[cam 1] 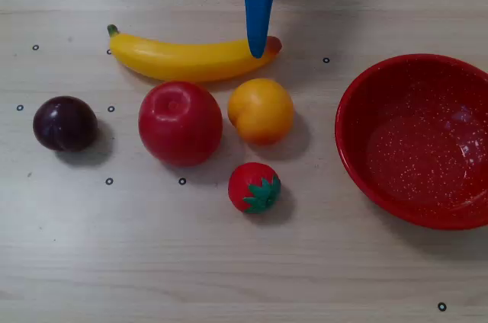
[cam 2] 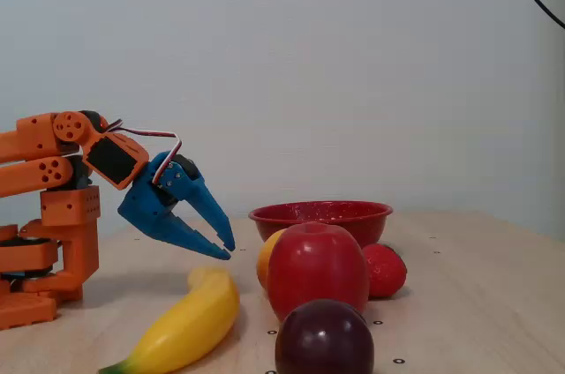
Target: Put the banana in the red bowl.
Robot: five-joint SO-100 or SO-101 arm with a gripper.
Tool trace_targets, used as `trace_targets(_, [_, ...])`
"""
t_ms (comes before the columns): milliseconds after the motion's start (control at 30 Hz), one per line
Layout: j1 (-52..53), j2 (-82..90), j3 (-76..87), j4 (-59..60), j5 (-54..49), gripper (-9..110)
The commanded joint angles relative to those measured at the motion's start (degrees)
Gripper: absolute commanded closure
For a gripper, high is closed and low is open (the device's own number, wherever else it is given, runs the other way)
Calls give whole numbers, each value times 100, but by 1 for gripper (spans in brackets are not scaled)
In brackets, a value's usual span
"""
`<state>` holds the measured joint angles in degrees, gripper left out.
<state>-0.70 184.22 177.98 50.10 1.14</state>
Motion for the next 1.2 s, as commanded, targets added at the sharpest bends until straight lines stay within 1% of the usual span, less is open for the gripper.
trace_targets(0, [-88, 88, 70, 44, -141, 101])
trace_targets(433, [-88, 88, 70, 62, -62, 101])
trace_targets(533, [-114, 79, -35, 334, 53, 101])
trace_targets(800, [-237, -316, -677, 773, 220, 101])
trace_targets(1167, [-316, -1125, -1986, 1468, 1002, 101])
